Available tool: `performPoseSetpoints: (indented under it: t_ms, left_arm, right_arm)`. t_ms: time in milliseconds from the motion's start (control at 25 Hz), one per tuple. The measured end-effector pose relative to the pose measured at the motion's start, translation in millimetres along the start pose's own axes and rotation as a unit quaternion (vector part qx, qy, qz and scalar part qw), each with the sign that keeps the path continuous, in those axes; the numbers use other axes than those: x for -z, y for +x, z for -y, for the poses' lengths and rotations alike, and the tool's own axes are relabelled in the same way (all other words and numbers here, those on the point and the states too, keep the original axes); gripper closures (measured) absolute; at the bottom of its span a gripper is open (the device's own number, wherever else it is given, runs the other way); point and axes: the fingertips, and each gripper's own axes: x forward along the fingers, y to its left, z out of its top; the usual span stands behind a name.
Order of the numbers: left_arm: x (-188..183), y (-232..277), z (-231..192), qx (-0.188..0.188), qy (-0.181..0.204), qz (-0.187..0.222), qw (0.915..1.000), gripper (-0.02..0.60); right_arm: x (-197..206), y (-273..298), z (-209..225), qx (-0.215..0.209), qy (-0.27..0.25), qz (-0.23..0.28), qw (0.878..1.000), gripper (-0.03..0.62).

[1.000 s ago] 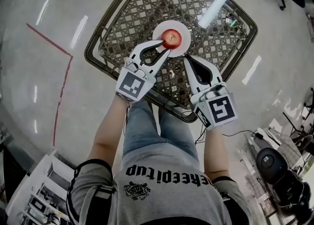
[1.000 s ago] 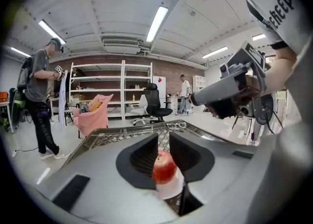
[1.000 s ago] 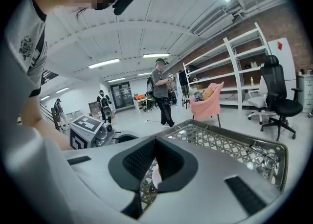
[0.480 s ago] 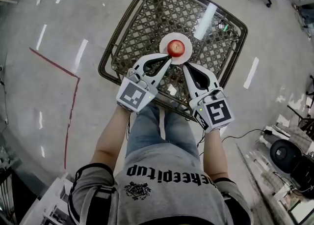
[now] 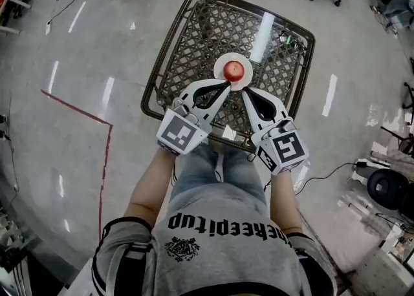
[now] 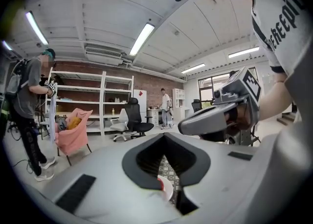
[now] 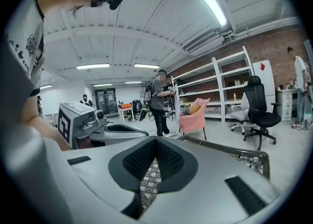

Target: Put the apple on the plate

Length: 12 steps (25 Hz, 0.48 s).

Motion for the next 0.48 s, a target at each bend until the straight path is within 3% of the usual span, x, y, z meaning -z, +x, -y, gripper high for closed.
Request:
performPoseSetpoints:
  t_ms: [200,480]
  left_arm:
    - [-14,-10,2,0.023,0.026,0.013,0.9993,0.574]
    - [-28,-28,6,0.047,0.032,0.019,0.9982,0.574]
  right_arm:
    - [-8,-2,-12,0.017,-0.007,0.009,1.0,0.591]
    - [-22,-8,-31,0.041,-0.011,0.026,0.999,0.591]
